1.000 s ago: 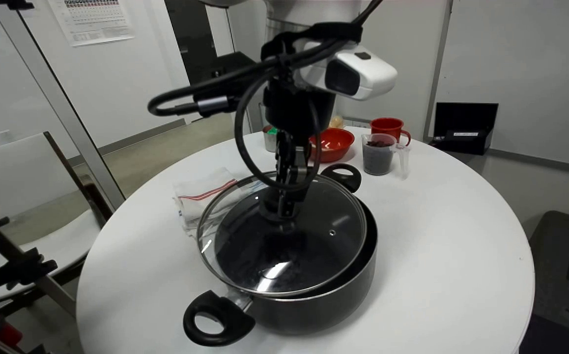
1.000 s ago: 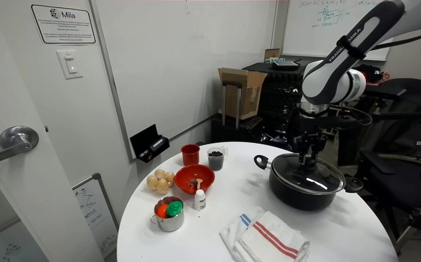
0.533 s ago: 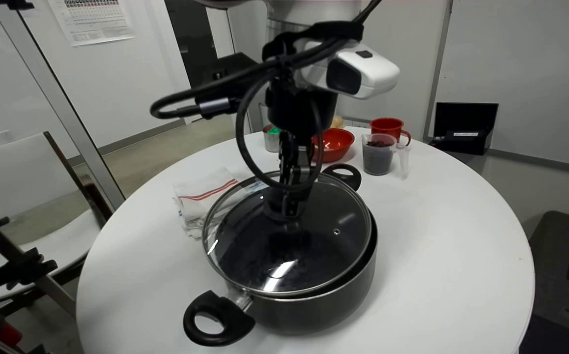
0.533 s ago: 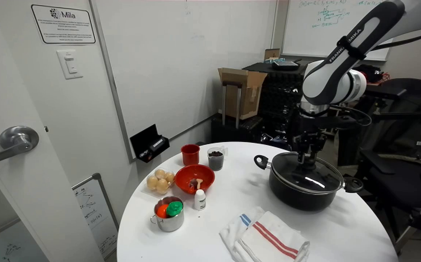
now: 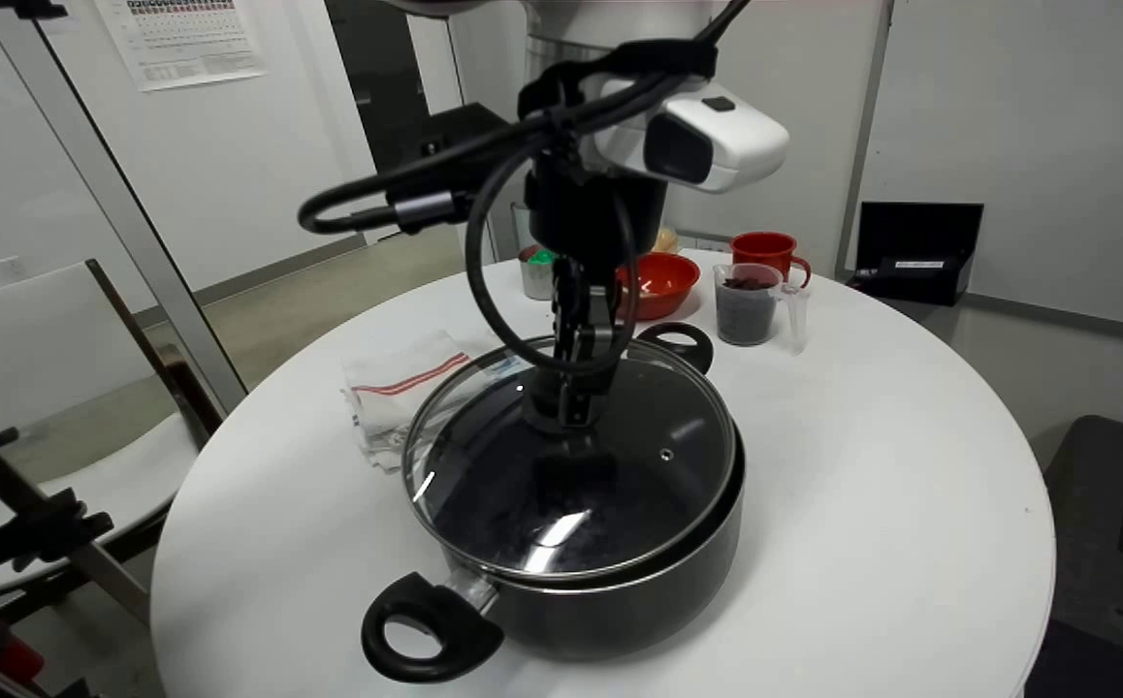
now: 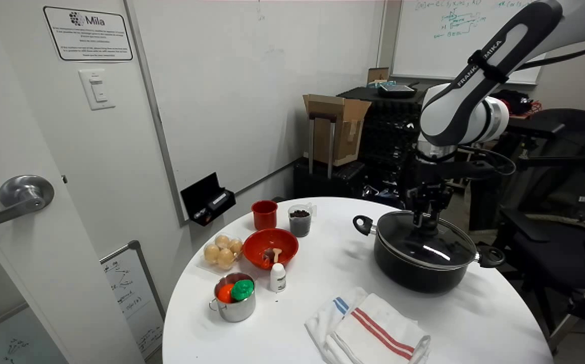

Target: Put the transparent lid on the black pot

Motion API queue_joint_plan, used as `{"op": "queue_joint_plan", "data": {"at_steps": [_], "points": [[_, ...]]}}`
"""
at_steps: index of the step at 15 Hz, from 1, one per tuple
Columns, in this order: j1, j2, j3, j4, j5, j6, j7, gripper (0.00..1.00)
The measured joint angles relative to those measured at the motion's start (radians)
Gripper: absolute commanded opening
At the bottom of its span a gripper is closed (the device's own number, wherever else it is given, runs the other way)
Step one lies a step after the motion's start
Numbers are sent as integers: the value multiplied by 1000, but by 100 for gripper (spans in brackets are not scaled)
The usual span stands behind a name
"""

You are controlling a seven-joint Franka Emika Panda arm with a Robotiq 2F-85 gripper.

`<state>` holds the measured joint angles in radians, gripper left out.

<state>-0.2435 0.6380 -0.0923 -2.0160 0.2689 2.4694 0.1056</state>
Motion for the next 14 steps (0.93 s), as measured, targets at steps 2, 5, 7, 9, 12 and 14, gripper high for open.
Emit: {"op": "queue_joint_plan", "data": {"at_steps": [2,5,7,9,12,14], "points": [[0,0,0,0,0,2,7,25],[0,1,-2,0,0,8,24,25],[1,2,-5,-1,0,17,35,25],[4,2,-9,-2,0,24,44,25],[13,4,-16,-4,-1,33,56,25],[22,7,-21,-9,-3,42,66,25]]}}
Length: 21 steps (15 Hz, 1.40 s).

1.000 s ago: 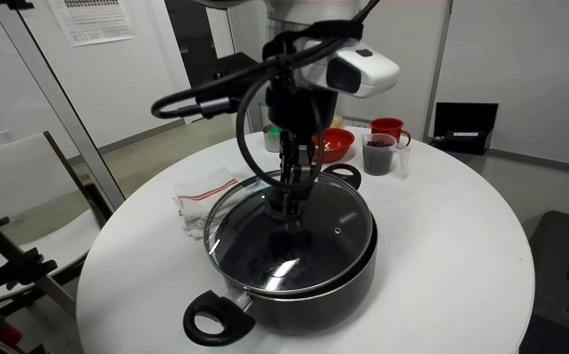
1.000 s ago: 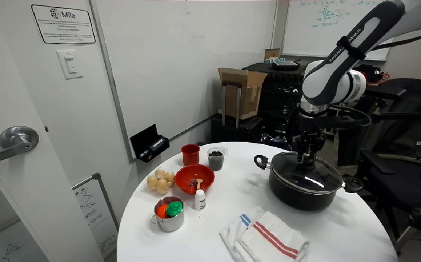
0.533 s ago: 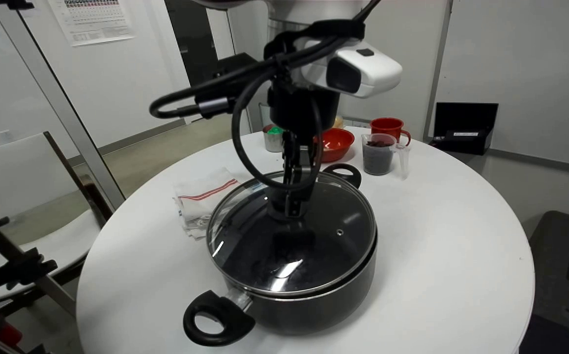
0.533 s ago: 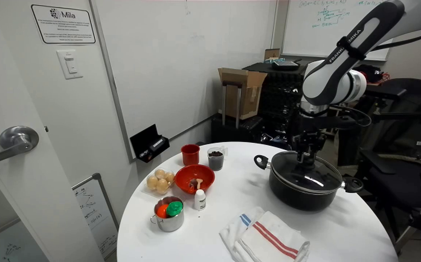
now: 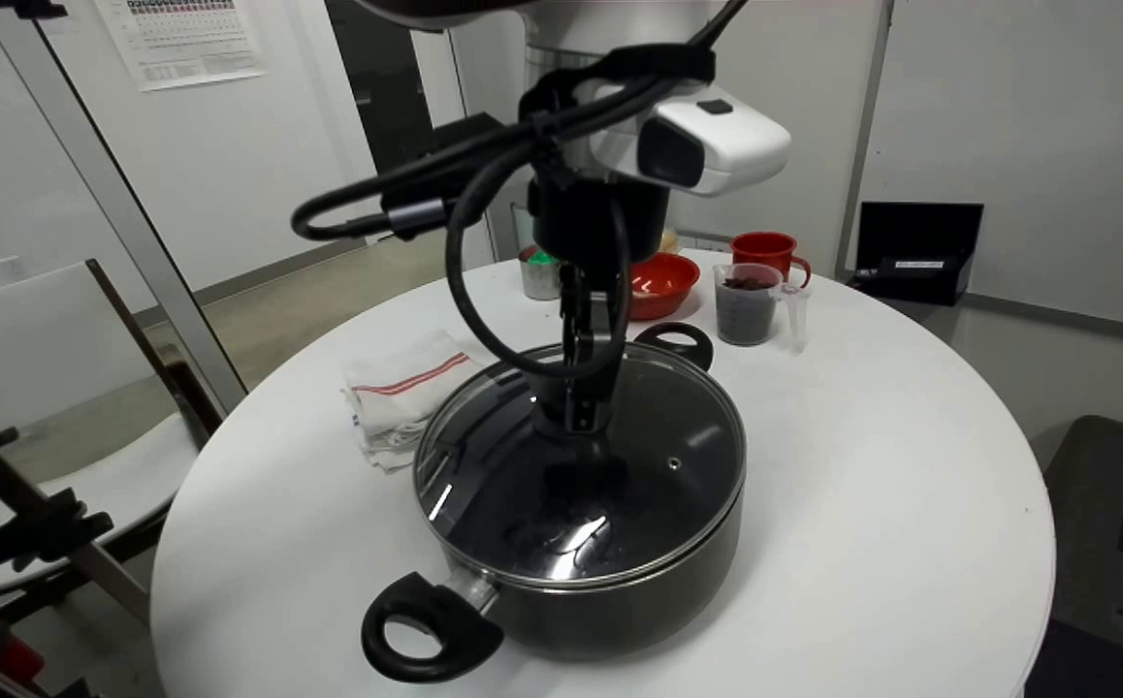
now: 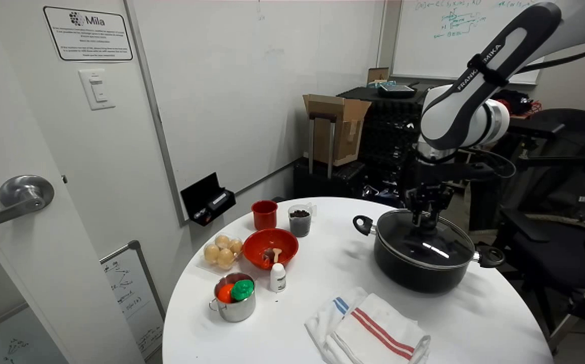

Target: Put the transparent lid on the black pot

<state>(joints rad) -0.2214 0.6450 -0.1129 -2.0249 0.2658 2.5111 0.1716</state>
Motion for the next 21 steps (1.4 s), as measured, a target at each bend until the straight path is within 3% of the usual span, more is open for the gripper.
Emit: {"op": "queue_joint_plan", "data": {"at_steps": [15,16,21], "points": [[81,16,-63,-7,-26,34,83,25],[86,16,-66,-7,-31,34,88,75],[104,12,-79,-7,-45,41,111,100]]}}
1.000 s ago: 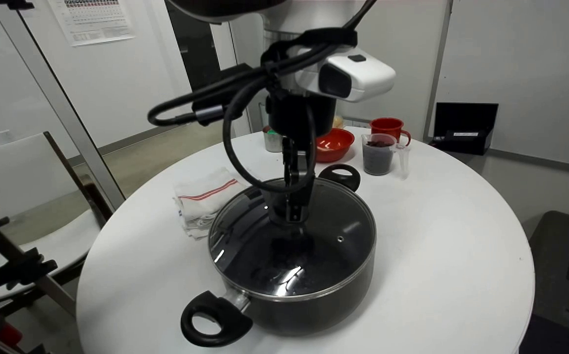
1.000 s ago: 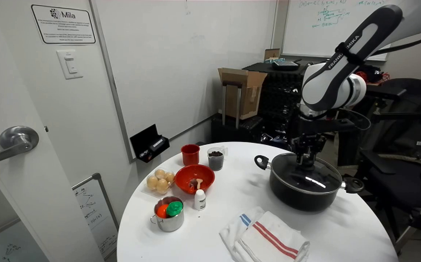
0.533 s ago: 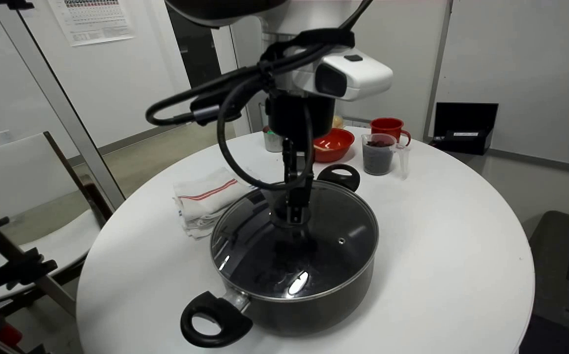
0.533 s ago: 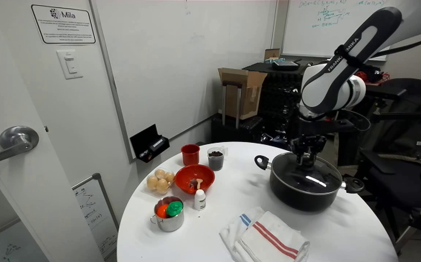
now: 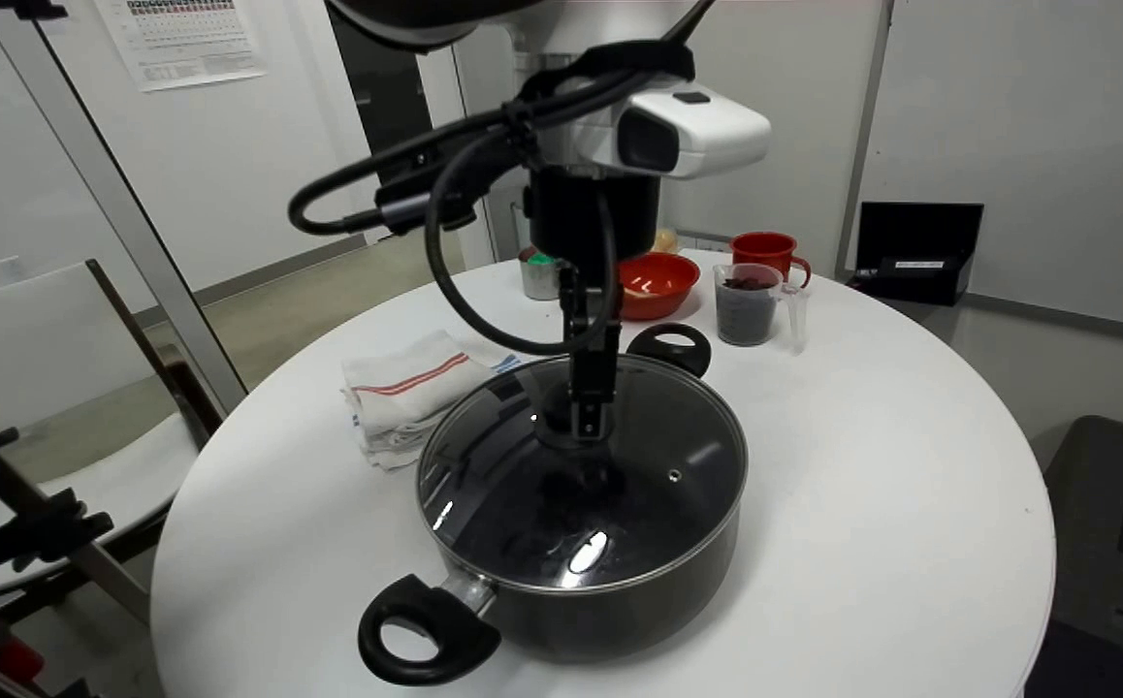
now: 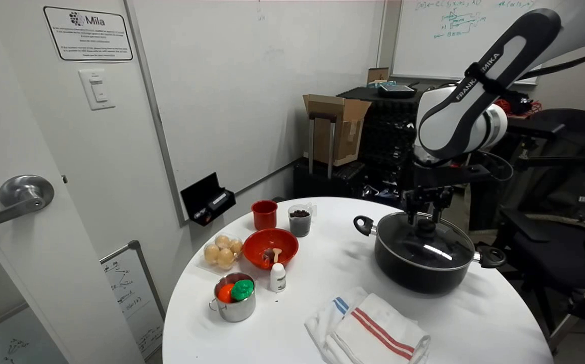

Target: Put the transparent lid on the black pot

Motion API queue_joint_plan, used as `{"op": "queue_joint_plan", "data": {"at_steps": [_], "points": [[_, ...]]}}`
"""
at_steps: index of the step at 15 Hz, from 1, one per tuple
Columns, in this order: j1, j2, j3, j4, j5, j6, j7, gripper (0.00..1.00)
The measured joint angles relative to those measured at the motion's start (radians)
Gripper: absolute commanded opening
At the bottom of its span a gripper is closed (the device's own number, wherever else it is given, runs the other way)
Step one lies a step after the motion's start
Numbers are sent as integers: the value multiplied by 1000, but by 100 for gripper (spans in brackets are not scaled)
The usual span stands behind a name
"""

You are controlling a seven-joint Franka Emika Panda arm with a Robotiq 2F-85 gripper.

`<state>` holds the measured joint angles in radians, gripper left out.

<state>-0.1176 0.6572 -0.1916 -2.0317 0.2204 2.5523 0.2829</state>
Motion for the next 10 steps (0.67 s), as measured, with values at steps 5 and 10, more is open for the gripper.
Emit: {"op": "queue_joint_plan", "data": {"at_steps": [5,10], "points": [[14,-16,-7,-8,-13,25,10,100],[43,-69,-7,-60,-36,60,10,100]]}}
